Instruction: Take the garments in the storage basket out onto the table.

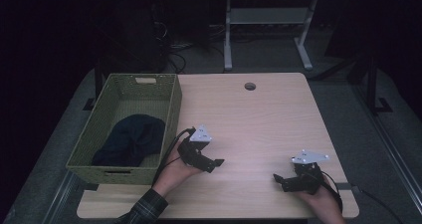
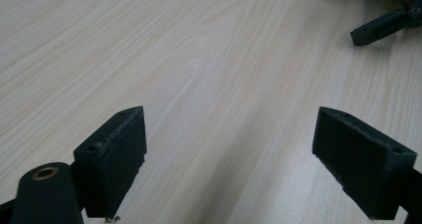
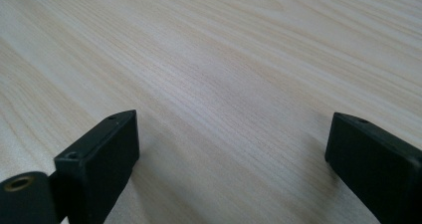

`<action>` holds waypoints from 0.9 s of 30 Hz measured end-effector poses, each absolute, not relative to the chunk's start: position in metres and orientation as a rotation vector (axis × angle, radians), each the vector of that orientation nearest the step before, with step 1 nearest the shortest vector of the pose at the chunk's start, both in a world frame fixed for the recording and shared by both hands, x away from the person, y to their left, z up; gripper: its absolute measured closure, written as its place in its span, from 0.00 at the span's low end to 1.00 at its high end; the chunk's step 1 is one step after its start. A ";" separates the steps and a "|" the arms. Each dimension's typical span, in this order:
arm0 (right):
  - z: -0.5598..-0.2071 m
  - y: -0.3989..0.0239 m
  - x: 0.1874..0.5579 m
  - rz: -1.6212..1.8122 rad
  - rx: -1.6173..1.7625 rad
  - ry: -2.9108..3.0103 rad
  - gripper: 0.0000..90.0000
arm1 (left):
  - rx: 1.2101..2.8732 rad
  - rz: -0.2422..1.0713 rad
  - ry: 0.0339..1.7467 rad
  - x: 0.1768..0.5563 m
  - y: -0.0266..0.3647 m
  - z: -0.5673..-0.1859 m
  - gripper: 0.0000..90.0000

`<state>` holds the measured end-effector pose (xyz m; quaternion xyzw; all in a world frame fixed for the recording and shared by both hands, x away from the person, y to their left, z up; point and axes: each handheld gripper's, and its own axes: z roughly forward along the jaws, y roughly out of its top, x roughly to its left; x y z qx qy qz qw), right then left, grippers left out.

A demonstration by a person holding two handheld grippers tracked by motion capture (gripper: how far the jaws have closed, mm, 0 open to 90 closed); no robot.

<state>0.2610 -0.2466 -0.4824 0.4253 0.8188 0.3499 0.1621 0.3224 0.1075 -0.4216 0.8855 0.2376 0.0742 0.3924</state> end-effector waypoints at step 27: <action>-0.482 -0.247 0.261 0.996 1.210 2.338 0.07 | 2.219 0.164 0.551 0.330 0.109 -0.390 0.15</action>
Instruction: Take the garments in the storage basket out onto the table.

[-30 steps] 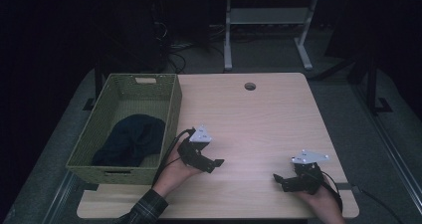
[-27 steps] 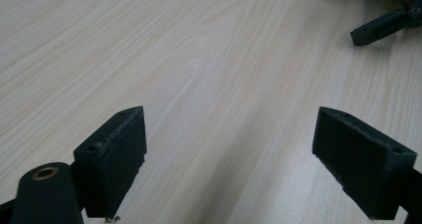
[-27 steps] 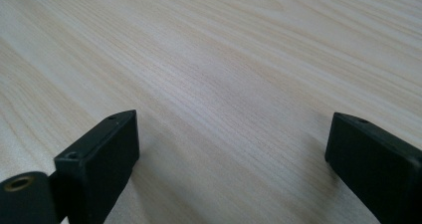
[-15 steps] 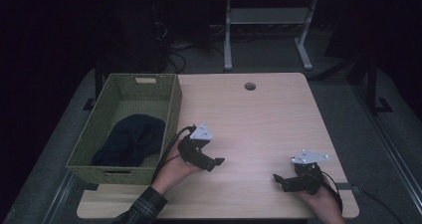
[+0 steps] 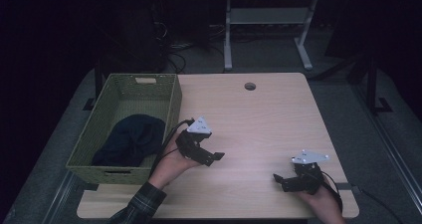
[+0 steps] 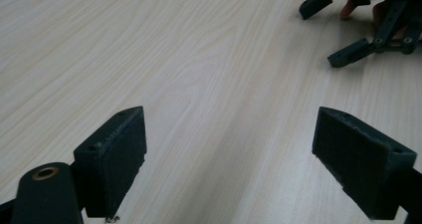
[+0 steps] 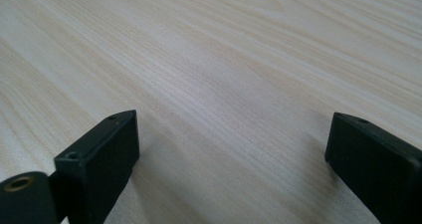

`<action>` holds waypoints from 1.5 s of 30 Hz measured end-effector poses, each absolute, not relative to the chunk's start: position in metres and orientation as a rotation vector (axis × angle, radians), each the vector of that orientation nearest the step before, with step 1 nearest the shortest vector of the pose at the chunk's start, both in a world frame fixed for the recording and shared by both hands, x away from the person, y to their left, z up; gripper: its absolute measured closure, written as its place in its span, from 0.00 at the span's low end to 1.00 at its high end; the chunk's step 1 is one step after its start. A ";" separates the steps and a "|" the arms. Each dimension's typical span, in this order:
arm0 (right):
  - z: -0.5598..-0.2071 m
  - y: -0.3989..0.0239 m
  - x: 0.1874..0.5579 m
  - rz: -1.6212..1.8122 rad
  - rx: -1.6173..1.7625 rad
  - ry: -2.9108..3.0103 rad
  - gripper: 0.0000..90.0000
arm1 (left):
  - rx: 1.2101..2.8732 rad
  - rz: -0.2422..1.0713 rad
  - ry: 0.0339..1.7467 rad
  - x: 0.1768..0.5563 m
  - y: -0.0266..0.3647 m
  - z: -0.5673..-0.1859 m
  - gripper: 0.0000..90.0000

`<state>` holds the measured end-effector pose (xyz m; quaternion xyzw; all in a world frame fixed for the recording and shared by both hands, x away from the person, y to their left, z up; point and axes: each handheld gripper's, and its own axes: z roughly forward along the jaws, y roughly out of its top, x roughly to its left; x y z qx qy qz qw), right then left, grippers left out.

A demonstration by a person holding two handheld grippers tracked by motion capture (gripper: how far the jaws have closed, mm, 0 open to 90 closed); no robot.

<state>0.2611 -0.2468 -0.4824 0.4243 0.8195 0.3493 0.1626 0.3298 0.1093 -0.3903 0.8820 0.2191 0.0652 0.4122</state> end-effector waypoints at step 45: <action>-0.482 -0.247 0.261 0.998 1.207 2.336 0.07 | 2.230 0.140 0.495 0.344 0.135 -0.345 0.16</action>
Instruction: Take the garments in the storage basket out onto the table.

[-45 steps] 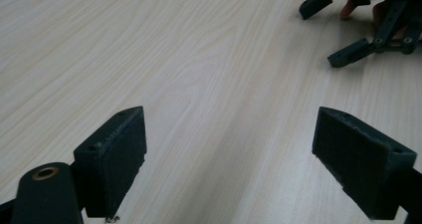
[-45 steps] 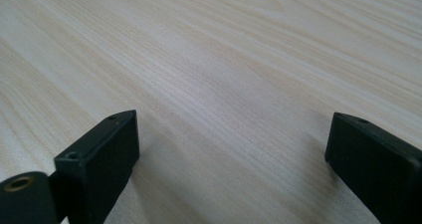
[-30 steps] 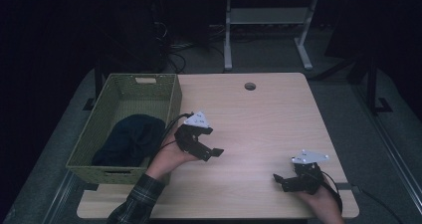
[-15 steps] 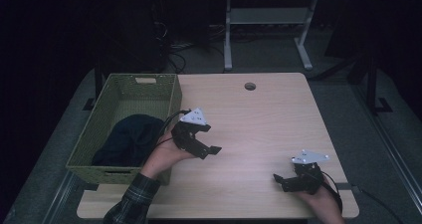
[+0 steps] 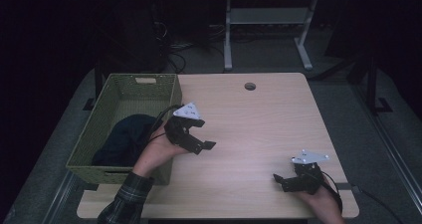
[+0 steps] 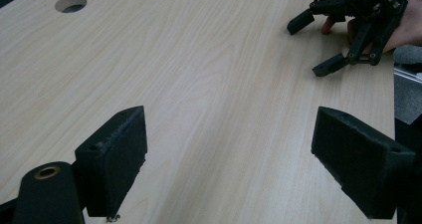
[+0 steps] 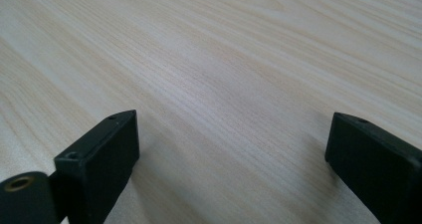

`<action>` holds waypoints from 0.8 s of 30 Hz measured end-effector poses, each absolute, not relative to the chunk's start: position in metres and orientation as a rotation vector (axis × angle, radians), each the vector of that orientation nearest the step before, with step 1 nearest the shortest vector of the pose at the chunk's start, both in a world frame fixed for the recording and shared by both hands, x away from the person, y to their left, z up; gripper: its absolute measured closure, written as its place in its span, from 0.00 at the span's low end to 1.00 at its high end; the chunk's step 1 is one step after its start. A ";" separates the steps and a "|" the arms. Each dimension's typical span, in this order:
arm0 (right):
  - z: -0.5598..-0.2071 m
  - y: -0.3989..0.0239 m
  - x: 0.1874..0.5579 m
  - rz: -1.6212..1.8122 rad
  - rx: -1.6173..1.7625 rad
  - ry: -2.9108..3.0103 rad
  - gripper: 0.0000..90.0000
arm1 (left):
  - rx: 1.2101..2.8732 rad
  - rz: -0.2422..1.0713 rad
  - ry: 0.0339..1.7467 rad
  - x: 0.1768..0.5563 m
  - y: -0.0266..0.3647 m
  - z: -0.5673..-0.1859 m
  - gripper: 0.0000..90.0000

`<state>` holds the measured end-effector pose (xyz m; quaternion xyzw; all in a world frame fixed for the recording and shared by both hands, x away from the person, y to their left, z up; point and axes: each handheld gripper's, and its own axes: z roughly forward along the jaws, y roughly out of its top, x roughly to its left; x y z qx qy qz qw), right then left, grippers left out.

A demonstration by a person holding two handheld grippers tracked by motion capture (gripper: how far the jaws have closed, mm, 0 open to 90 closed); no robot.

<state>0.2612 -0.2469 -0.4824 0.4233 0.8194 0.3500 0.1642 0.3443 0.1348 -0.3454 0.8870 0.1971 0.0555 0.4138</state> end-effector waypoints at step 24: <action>-0.482 -0.247 0.261 0.998 1.207 2.335 0.07 | 2.261 0.151 0.536 0.356 0.169 -0.323 0.16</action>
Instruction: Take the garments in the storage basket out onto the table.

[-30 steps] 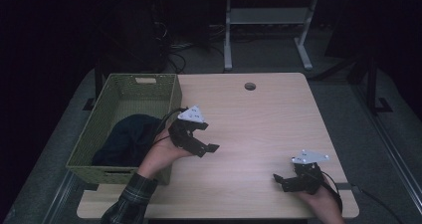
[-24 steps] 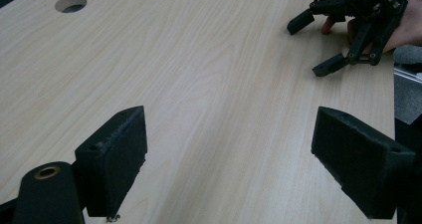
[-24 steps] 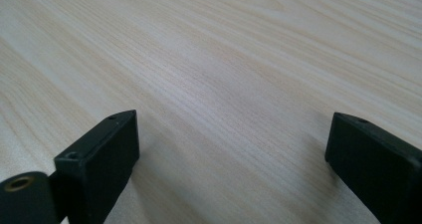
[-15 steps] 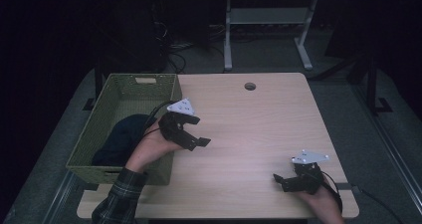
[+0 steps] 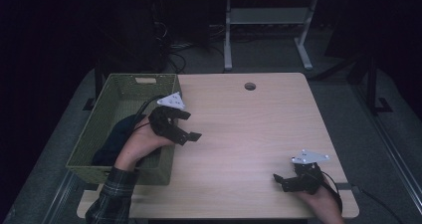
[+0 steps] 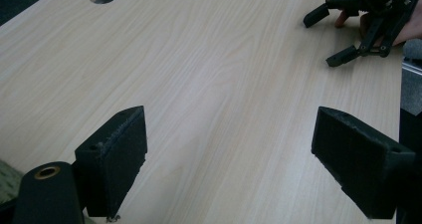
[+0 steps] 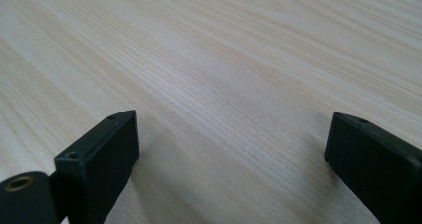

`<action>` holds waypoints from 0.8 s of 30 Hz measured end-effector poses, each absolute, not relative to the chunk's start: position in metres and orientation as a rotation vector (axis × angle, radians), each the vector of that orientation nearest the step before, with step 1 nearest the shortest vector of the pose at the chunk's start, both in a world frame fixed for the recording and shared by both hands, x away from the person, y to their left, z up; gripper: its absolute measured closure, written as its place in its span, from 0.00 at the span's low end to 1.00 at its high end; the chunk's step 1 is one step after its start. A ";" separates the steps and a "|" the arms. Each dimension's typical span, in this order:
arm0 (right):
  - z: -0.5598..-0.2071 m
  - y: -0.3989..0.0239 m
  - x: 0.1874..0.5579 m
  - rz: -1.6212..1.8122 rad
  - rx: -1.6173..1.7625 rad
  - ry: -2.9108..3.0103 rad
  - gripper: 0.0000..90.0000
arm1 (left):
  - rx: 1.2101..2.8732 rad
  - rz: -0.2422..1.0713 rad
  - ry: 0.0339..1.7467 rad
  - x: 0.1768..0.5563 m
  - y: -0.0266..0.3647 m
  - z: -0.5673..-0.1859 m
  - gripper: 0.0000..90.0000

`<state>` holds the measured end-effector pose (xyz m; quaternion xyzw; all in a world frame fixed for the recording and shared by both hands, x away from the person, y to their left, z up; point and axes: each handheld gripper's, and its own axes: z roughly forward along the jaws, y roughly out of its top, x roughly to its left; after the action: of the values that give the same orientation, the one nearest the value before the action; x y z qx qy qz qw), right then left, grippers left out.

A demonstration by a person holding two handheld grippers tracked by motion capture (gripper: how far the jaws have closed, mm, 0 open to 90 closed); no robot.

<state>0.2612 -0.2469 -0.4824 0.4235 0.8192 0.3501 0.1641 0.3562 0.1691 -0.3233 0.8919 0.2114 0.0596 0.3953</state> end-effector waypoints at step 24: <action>-0.482 -0.247 0.261 0.998 1.207 2.335 0.07 | 2.296 0.207 0.619 0.358 0.214 -0.310 0.16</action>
<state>0.2612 -0.2469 -0.4824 0.4234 0.8193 0.3501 0.1642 0.3578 0.2145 -0.3097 0.8942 0.2409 0.0808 0.3686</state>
